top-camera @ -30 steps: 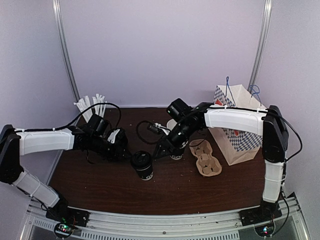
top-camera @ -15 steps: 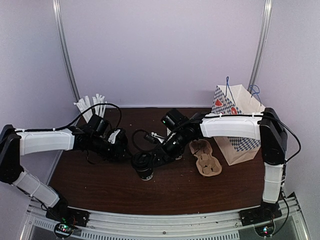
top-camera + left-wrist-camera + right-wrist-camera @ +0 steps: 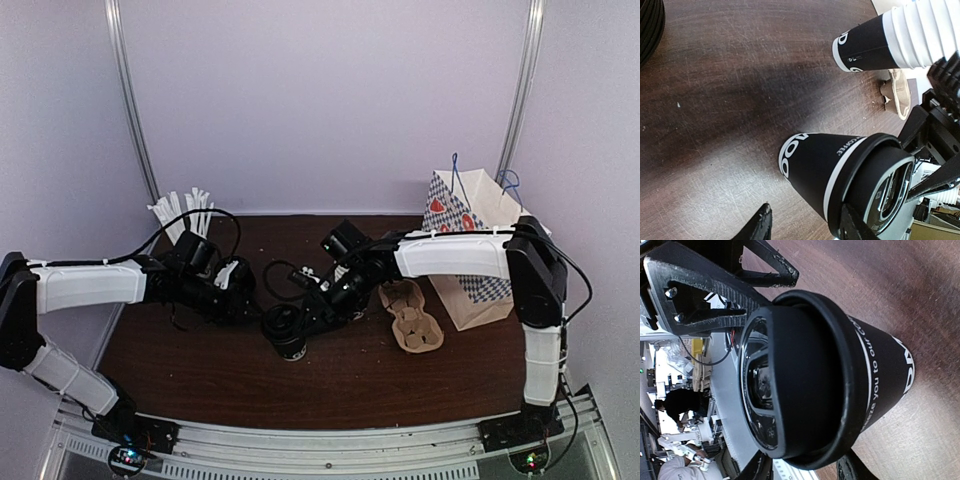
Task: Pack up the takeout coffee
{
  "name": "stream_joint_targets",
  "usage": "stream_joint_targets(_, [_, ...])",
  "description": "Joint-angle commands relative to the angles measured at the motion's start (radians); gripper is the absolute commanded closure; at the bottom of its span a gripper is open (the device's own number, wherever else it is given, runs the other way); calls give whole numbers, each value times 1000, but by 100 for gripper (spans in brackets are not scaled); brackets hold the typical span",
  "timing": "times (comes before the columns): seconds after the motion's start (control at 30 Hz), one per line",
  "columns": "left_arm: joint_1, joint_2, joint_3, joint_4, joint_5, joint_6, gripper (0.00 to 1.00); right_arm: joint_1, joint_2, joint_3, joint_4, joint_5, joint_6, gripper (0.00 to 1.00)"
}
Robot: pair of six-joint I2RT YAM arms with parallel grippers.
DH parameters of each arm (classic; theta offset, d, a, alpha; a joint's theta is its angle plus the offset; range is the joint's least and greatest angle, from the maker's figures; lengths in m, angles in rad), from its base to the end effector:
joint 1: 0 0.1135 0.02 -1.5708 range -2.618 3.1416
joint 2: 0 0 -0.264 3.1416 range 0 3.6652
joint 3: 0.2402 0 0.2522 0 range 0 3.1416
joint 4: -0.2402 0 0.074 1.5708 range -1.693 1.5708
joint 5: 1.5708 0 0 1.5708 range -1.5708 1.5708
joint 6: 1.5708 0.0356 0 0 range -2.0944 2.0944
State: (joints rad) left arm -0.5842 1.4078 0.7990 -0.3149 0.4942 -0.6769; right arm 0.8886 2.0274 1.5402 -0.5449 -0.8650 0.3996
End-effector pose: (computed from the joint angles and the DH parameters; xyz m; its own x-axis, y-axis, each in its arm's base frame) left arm 0.2209 -0.1663 0.1991 -0.9723 -0.0182 -0.2329 0.1476 0.7251 -0.6726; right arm 0.2506 0.3514 0.2055 -0.7902 -0.5726 -0.2184 -0.4800 0.3568 0.8014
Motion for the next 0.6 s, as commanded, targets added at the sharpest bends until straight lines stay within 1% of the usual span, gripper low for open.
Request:
stream_joint_targets(0.0, [-6,30,-48,-80,-19,-1,53,-2,72,-7,20,59,32,59])
stream_joint_targets(0.13, [-6,37,-54,-79,-26,-7,53,-10,103,-59,-52,181,54,70])
stream_joint_targets(0.27, [-6,63,-58,-80,-37,-1,53,-22,152,-83,-115,274,61,77])
stream_joint_targets(0.5, [-6,70,-53,-84,-59,-1,53,-25,185,-22,-153,295,39,78])
stream_joint_targets(0.57, [-6,69,-33,-97,-64,7,53,-25,180,-21,-142,263,18,77])
